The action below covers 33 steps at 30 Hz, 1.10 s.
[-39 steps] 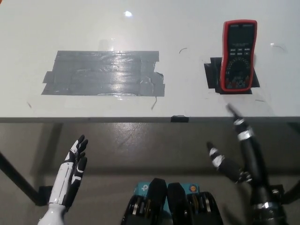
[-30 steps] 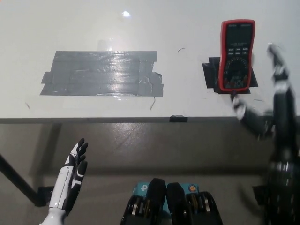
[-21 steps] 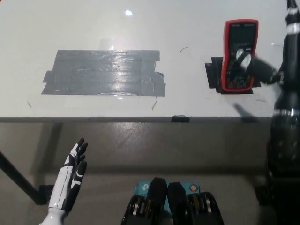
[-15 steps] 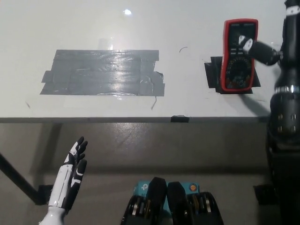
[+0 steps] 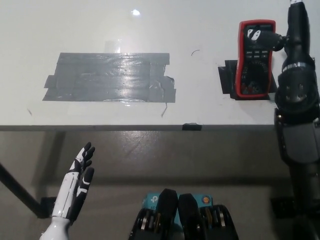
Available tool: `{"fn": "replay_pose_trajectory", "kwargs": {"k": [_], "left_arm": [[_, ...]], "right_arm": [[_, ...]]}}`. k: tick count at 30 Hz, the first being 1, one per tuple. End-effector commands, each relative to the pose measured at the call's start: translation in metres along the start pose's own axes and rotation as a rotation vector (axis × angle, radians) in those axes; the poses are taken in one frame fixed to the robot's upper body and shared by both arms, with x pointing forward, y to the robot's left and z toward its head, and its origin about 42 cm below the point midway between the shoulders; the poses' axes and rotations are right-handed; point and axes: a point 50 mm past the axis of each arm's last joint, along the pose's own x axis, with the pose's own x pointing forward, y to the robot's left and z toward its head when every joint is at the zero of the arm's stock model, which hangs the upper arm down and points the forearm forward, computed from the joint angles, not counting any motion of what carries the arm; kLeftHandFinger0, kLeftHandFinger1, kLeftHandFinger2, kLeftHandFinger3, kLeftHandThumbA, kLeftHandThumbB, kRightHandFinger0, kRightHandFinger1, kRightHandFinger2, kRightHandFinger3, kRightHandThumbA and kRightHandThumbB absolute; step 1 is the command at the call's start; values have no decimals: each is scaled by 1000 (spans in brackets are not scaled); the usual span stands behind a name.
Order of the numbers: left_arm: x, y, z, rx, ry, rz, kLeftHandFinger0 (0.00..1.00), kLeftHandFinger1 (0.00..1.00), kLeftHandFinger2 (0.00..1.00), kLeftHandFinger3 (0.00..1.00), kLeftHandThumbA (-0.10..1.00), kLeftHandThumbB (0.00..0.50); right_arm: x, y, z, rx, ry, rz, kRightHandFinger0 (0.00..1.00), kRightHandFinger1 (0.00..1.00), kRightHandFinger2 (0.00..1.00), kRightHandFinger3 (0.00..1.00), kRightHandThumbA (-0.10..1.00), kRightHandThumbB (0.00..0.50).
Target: The robot first picks the multimeter with right hand and then unfolds the black stand on the back of it using left hand
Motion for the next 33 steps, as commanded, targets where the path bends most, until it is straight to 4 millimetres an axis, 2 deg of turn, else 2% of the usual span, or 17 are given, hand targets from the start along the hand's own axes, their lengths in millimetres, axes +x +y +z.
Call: {"fn": "replay_pose_trajectory", "kwargs": {"k": [1, 2, 4, 9, 10, 20, 22, 26, 30, 33], "left_arm": [[4, 4, 11, 17, -61, -6, 1000, 1000, 1000, 1000, 1000, 76], [6, 4, 12, 18, -65, -10, 1000, 1000, 1000, 1000, 1000, 68], [7, 5, 13, 19, -69, -16, 1000, 1000, 1000, 1000, 1000, 67], [8, 5, 13, 20, -73, -16, 1000, 1000, 1000, 1000, 1000, 65], [9, 5, 13, 18, -73, -16, 1000, 1000, 1000, 1000, 1000, 66], [11, 6, 15, 19, -80, -16, 1000, 1000, 1000, 1000, 1000, 70], [12, 7, 15, 23, -82, -23, 1000, 1000, 1000, 1000, 1000, 73], [13, 7, 15, 29, -91, -22, 1000, 1000, 1000, 1000, 1000, 61], [13, 7, 15, 26, -89, -22, 1000, 1000, 1000, 1000, 1000, 59], [14, 7, 15, 27, -90, -21, 1000, 1000, 1000, 1000, 1000, 61]], "right_arm": [[22, -15, 32, 34, -46, -56, 1000, 1000, 1000, 1000, 1000, 296], [26, -12, 34, 56, -35, -43, 1000, 1000, 1000, 1000, 1000, 273], [37, -6, 38, 152, -1, -7, 1000, 1000, 1000, 1000, 1000, 270], [46, 0, 42, 218, 29, 33, 1000, 1000, 1000, 1000, 1000, 275], [48, 2, 44, 224, 39, 42, 1000, 1000, 1000, 1000, 1000, 291], [59, 8, 45, 224, 69, 47, 1000, 1000, 1000, 1000, 1000, 271], [66, 10, 41, 193, 117, 56, 1000, 1000, 1000, 1000, 1000, 296], [69, 13, 37, 185, 127, 63, 1000, 1000, 1000, 1000, 1000, 278], [72, 17, 32, 170, 161, 67, 1000, 1000, 1000, 1000, 1000, 287], [73, 19, 26, 157, 175, 54, 1000, 1000, 1000, 1000, 1000, 270]]}}
